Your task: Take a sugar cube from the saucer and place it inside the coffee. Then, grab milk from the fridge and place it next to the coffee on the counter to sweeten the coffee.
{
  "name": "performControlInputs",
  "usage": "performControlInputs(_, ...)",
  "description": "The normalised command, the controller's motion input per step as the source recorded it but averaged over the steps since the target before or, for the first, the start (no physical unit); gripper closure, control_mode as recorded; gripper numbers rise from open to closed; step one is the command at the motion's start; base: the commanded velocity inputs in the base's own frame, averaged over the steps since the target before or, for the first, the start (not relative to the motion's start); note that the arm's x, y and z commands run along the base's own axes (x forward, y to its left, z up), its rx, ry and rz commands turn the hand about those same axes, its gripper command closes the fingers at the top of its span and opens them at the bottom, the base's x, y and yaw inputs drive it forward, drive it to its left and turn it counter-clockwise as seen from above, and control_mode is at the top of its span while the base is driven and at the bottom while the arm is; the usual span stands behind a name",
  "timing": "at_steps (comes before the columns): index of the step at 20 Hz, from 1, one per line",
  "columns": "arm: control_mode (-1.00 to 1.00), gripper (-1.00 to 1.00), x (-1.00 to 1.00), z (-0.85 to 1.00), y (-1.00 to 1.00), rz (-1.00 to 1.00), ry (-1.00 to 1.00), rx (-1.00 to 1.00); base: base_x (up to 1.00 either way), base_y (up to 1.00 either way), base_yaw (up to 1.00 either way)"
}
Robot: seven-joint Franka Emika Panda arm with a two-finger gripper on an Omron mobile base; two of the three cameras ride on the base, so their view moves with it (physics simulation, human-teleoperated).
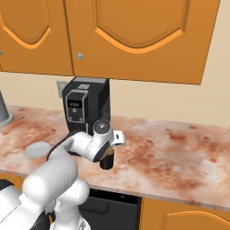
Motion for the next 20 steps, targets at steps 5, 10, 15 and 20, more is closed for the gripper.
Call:
performControlInputs(5, -1.00, 1.00, 0.02, -0.32, -0.01, 0.07, 0.00, 0.00, 0.00, 0.00, 0.00)
performControlInputs(10, -1.00, -1.00, -0.30, -0.15, 0.00, 0.04, -0.03, 0.00, 0.00, 0.00, 0.00)
performControlInputs(15, -1.00, -1.00, -0.58, 0.00, 0.09, 0.00, -0.04, -0.02, 0.00, 0.00, 0.00)
performControlInputs(20, -1.00, -1.00, -0.21, 0.01, 0.27, 0.00, 0.00, -0.03, 0.00, 0.00, 0.00)
